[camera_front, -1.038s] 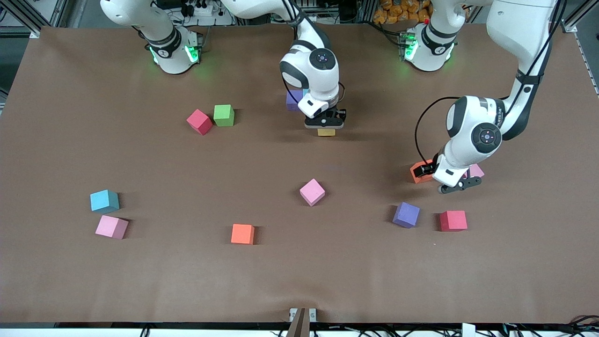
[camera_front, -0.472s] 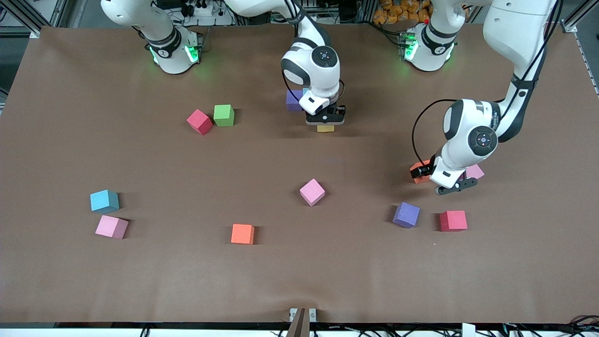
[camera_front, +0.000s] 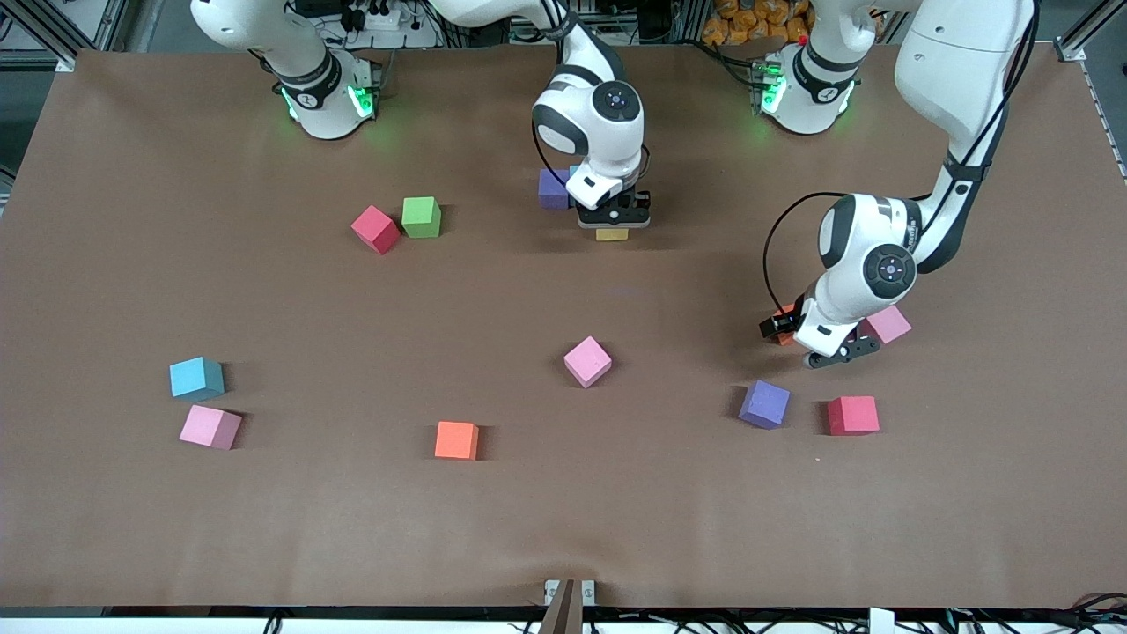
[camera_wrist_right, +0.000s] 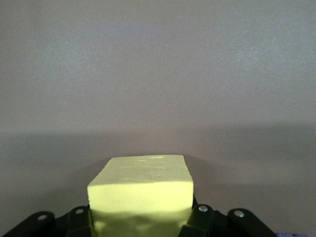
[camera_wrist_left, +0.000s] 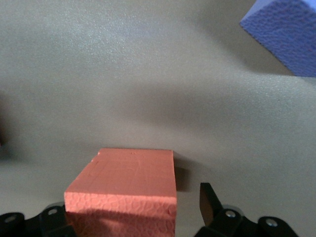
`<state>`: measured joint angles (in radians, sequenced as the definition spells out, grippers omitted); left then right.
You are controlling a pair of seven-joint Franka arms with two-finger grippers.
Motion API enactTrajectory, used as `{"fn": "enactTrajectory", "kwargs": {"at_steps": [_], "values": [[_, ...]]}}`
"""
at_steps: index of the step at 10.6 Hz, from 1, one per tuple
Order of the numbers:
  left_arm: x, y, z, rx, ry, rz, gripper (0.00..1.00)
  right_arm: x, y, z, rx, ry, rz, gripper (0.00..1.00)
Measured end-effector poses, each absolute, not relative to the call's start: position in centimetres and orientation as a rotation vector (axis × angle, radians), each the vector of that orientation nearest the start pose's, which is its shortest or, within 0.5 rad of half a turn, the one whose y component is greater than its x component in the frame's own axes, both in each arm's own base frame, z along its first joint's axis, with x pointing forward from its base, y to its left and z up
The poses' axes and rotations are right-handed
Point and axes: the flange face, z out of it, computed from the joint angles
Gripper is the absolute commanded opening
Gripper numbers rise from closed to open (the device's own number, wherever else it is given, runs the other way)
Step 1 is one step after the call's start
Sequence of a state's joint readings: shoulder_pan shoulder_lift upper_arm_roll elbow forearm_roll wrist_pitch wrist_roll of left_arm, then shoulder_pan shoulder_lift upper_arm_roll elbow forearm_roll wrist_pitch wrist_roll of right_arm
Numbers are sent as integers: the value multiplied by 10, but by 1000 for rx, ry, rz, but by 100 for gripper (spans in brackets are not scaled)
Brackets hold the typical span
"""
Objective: Form number 2 with 11 blocks
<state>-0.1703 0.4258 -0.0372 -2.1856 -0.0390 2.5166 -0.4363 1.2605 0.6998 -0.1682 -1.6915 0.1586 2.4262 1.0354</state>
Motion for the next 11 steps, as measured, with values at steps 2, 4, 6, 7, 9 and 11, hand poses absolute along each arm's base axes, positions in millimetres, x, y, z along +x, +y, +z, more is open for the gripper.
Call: {"fn": "enactTrajectory", "kwargs": {"at_steps": [2,4,6,7,9,11], "values": [[536,-113,181,-3114,-414,164,88,300,612,199,-3099,24,-36,44],[537,-113,181,-3115,-414,160,61,299,612,199,-3099,21,-36,44],[539,-114,183,-3117,-413,153,41,297,614,199,-3099,15,-35,44],[541,-115,184,-3119,-411,147,41,296,614,199,-3099,13,-36,44],[544,-119,187,-3124,-403,131,39,295,615,199,-3097,11,-38,44],[549,-130,193,-3138,-378,108,39,295,615,199,-3096,11,-38,45]]}}
